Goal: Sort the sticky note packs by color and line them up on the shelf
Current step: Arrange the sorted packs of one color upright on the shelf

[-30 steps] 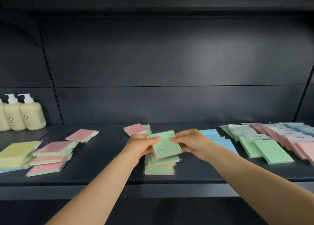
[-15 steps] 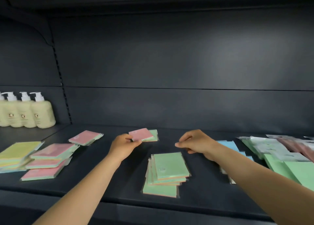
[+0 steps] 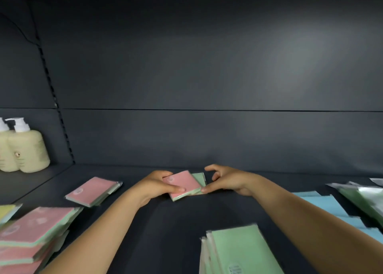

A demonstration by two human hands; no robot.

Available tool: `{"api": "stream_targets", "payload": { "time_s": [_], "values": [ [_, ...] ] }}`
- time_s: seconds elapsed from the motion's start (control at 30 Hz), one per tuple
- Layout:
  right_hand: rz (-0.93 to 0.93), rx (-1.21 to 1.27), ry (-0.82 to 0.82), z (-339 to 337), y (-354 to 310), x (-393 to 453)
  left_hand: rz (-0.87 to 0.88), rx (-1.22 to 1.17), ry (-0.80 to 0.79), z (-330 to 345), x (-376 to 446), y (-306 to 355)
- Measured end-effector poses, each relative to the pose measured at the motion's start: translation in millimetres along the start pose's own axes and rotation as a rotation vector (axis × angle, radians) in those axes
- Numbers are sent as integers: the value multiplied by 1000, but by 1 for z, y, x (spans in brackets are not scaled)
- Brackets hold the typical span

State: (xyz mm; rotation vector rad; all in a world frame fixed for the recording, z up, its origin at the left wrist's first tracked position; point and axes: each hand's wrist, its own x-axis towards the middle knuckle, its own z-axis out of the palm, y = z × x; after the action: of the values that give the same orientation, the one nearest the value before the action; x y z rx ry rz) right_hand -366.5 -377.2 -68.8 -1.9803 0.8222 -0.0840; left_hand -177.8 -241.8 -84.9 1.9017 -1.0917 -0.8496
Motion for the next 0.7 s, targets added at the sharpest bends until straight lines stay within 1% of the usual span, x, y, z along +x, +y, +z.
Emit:
{"api": "stream_targets", "payload": {
  "time_s": [0.1,0.2,0.37,0.47,0.6,0.7],
  "values": [
    [1,-42,-35,-2,-7,16,58,-100,-56,-9,6,-2],
    [1,-89,-45,-4,-11,27,68,-324,-47,-18,9,-6],
    [25,-133,-87,-3,-15,36,6,-685,82,-19,18,-11],
    [54,-82,-51,-3,-15,40,-9,-759,136,-17,19,-10],
    [58,23,38,-1,-12,36,7,-793,173,-15,16,-7],
    [48,149,140,0,-8,32,26,-812,196,-14,14,-6]
  ]
}}
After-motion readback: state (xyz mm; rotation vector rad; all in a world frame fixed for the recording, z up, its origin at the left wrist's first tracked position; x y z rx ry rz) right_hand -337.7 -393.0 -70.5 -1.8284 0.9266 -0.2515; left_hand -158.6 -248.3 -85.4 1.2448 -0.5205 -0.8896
